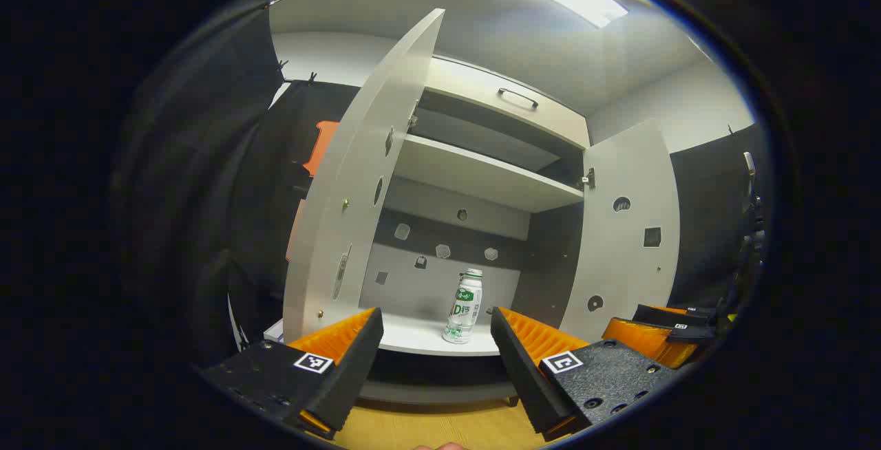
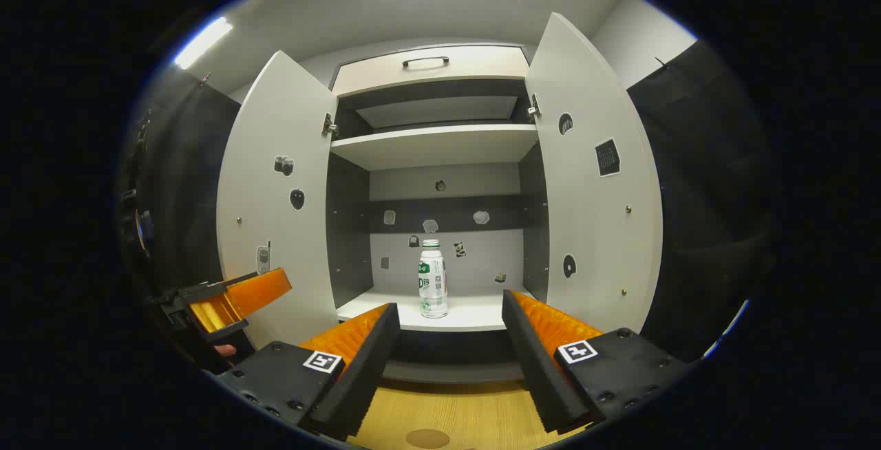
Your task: Grasp the bottle in the cabinet with the left hand and place it on the coaster, then close the right door with the right hand and the left door with the left hand.
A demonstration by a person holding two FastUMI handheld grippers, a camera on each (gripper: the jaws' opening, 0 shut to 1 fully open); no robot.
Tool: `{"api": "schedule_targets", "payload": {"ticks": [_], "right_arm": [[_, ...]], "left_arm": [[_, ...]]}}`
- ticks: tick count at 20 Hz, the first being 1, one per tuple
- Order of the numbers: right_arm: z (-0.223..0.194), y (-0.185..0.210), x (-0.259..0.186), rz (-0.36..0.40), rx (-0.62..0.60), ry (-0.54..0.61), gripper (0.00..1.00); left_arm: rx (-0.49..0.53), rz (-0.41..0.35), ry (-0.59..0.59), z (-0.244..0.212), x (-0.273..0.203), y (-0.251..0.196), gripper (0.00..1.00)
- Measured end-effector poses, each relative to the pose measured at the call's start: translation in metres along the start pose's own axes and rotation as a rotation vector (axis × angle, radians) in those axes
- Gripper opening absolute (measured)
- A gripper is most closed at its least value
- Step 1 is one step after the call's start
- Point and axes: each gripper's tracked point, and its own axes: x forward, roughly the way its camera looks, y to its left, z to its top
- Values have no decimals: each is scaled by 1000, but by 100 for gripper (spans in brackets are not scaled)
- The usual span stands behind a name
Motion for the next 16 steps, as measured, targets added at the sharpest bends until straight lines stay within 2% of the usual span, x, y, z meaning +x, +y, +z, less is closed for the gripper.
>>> {"api": "schedule_targets", "payload": {"ticks": [2,3,6,16], "right_arm": [[0,-4,0,-8,8,7,89],[0,-5,-2,-13,11,9,98],[2,-6,-5,-25,14,-5,98],[-7,3,1,1,20,20,98]], "left_arm": [[-13,-3,-5,1,0,-4,95],[-16,-4,-1,0,0,-6,95],[2,-21,4,-1,-1,-11,95],[20,14,-19,4,-6,0,95]]}}
